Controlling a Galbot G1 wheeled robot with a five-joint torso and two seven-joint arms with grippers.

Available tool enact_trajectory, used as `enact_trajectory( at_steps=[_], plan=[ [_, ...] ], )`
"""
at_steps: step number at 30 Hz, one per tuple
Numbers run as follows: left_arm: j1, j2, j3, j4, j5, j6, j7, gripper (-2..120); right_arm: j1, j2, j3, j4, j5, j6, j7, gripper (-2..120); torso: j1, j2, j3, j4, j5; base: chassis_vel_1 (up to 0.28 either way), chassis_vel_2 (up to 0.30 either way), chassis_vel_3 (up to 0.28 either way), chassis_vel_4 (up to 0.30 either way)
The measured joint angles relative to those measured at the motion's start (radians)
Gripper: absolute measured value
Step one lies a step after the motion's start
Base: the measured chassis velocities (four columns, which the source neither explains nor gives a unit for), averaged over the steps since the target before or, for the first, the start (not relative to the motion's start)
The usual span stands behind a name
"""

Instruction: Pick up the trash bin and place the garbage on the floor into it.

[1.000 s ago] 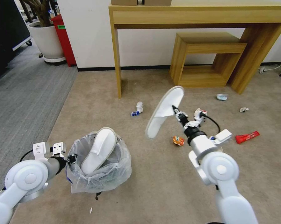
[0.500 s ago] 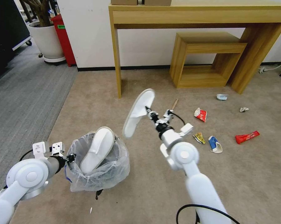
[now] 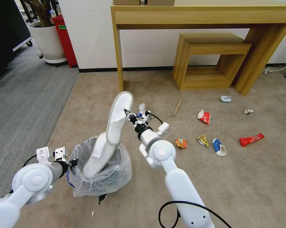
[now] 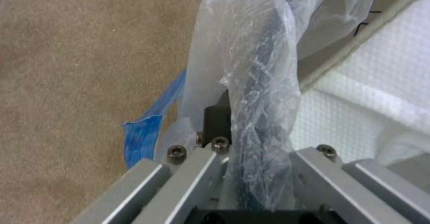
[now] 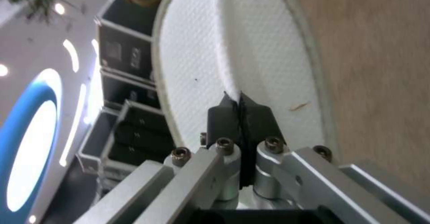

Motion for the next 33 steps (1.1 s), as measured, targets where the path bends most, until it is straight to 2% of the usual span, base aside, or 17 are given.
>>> enact_trajectory(
  at_steps=[5, 15, 24, 28, 30, 32, 33],
  plan=[
    [0.000, 0.000, 0.000, 0.001, 0.001, 0.000, 0.000, 0, -0.010, 0.024, -0.053, -0.036, -0.024, 0.000, 0.001, 0, 0.000, 0.000, 0.000, 0.0001, 0.0001, 0.000, 0.000, 0.000, 0.000],
    [0.012, 0.003, -0.014, -0.004, 0.003, -0.002, 0.000, 0, -0.028, 0.026, -0.117, -0.052, -0.049, -0.009, 0.003, 0, 0.000, 0.000, 0.000, 0.0001, 0.0001, 0.000, 0.000, 0.000, 0.000],
    [0.011, 0.006, -0.016, -0.006, 0.004, -0.005, -0.001, 0, -0.042, 0.025, -0.135, -0.040, -0.057, -0.011, -0.005, 0, 0.000, 0.000, 0.000, 0.0001, 0.0002, 0.000, 0.000, 0.000, 0.000],
    [0.010, 0.005, -0.016, -0.006, 0.007, -0.005, -0.002, 0, -0.050, 0.010, -0.134, -0.023, -0.069, -0.011, -0.048, 0, 0.000, 0.000, 0.000, 0.0002, 0.0002, 0.000, 0.000, 0.000, 0.000],
    [0.007, 0.005, -0.015, -0.006, 0.007, -0.005, -0.002, 0, -0.049, -0.006, -0.131, -0.016, -0.072, -0.019, -0.055, 9, 0.000, 0.000, 0.000, 0.0000, 0.0003, 0.000, 0.000, 0.000, 0.000],
    [0.005, 0.005, -0.015, -0.005, 0.007, -0.005, -0.002, 0, -0.048, -0.012, -0.131, -0.013, -0.071, -0.024, -0.055, 12, 0.000, 0.000, 0.000, 0.0000, 0.0003, 0.000, 0.000, 0.000, 0.000],
    [0.002, 0.006, -0.014, -0.005, 0.006, -0.005, -0.002, 0, -0.047, -0.021, -0.131, -0.010, -0.071, -0.029, -0.056, 19, 0.000, 0.000, 0.000, 0.0001, 0.0003, 0.000, 0.000, 0.000, 0.000]
  ],
)
